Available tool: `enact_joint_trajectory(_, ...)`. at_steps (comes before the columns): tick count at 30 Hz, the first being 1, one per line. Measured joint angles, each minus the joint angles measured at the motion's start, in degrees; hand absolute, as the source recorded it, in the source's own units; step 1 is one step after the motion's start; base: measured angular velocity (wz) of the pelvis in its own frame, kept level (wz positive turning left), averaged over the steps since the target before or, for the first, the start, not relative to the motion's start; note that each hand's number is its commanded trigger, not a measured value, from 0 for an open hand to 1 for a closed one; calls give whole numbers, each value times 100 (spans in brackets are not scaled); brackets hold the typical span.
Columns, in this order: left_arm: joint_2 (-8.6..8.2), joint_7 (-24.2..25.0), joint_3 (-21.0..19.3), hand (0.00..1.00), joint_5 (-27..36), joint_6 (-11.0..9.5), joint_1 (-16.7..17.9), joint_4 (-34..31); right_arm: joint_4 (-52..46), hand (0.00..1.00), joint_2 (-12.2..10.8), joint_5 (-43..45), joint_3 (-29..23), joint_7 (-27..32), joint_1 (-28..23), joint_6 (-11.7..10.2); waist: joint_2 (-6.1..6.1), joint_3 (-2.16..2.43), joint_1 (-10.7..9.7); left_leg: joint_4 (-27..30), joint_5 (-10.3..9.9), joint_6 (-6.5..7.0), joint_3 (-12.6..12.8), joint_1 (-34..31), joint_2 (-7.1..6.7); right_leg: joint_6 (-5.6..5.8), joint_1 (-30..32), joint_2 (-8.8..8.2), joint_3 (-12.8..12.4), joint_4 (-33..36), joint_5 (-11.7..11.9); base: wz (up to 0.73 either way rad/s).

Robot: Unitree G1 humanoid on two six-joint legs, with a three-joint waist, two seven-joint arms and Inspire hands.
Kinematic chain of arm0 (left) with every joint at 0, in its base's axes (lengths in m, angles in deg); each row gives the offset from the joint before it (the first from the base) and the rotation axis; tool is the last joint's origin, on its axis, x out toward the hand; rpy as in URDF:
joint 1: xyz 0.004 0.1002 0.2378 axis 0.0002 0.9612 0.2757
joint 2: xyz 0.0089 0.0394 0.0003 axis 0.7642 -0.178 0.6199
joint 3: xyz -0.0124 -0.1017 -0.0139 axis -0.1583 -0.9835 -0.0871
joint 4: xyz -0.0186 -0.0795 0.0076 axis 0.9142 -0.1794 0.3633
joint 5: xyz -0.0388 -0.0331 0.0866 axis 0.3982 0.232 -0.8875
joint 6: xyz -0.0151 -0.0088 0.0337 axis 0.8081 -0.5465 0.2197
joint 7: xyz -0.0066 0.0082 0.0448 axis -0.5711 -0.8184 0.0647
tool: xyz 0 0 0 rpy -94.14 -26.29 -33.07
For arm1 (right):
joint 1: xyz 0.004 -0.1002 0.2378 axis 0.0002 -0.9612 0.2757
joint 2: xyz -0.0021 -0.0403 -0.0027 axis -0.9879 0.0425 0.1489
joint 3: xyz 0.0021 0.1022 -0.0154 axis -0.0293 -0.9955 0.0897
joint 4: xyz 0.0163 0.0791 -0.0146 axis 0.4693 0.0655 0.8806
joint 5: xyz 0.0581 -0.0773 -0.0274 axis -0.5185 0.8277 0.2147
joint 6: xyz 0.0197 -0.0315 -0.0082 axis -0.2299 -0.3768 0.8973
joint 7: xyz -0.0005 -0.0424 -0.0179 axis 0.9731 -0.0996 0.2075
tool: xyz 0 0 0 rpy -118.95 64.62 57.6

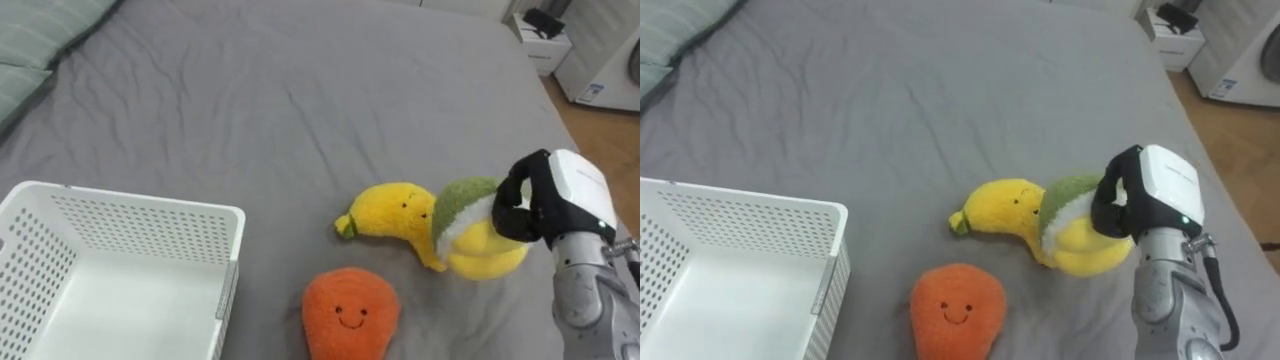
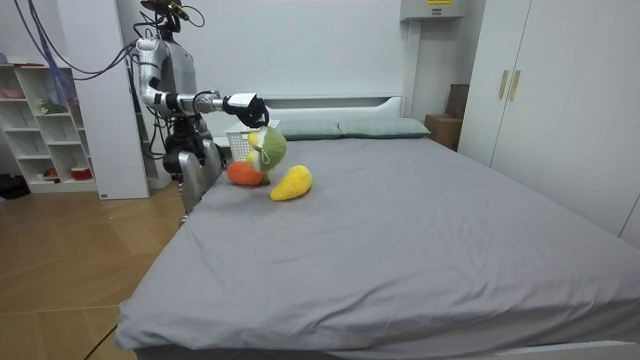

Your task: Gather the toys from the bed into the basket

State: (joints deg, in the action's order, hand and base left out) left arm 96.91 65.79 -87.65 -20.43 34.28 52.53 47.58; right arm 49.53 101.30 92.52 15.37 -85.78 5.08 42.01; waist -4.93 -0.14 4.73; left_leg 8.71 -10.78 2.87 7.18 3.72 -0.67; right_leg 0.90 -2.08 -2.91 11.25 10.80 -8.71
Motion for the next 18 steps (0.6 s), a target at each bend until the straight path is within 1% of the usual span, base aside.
enact_joint_trajectory(3,-2,99,2,0,124,-5,-9,69,-115,100,16,-300,-43,-79,66,3,6,1,-11,2,0,0,14,-6,3,-1,0,2,-15,14,1,0)
enact_joint_trajectory(6,-19,135,0,0,118,-5,-44,63,-189,100,20,-605,-132,-174,202,60,4,4,4,-3,1,1,37,2,4,0,48,2,-47,73,-1,-4)
enact_joint_trajectory(7,-20,148,0,0,116,-6,-51,66,-332,100,45,-771,-150,-176,254,96,2,5,9,-6,3,3,56,-18,6,0,93,4,-66,100,-1,-8)
enact_joint_trajectory(10,0,165,3,0,131,-7,-32,86,-654,100,235,-1173,-143,-175,394,90,-39,-16,23,-10,6,4,57,-34,4,0,85,9,-79,98,-1,-2)
enact_joint_trajectory(12,21,151,33,0,191,-15,-46,155,-764,100,240,-1404,-140,-173,536,95,-76,-9,17,-12,6,4,54,-35,5,0,79,11,-84,92,-1,0)
enact_joint_trajectory(13,20,130,37,0,193,-16,-53,180,-833,100,240,-1510,-100,-173,598,103,-98,1,42,-20,6,4,55,-33,5,0,79,11,-83,90,-1,0)
enact_joint_trajectory(14,22,115,39,0,192,-23,-58,199,-995,100,240,-1588,-25,-210,617,162,-122,14,58,-24,6,4,55,-25,5,0,81,11,-86,92,-1,0)
enact_joint_trajectory(15,26,110,43,0,196,-25,-58,227,-1081,100,241,-1613,42,-241,644,186,-124,14,57,-28,6,4,55,-14,6,0,79,11,-87,96,-1,0)
enact_joint_trajectory(17,39,103,55,0,264,-23,-60,319,-1271,100,241,-1690,292,-449,914,221,-138,10,48,-22,7,5,53,-12,5,0,73,8,-76,98,-1,0)
enact_joint_trajectory(18,39,104,54,0,262,-21,-60,319,-1285,100,241,-1734,323,-525,993,227,-143,10,57,-14,6,5,48,-11,5,0,74,7,-65,96,-1,5)
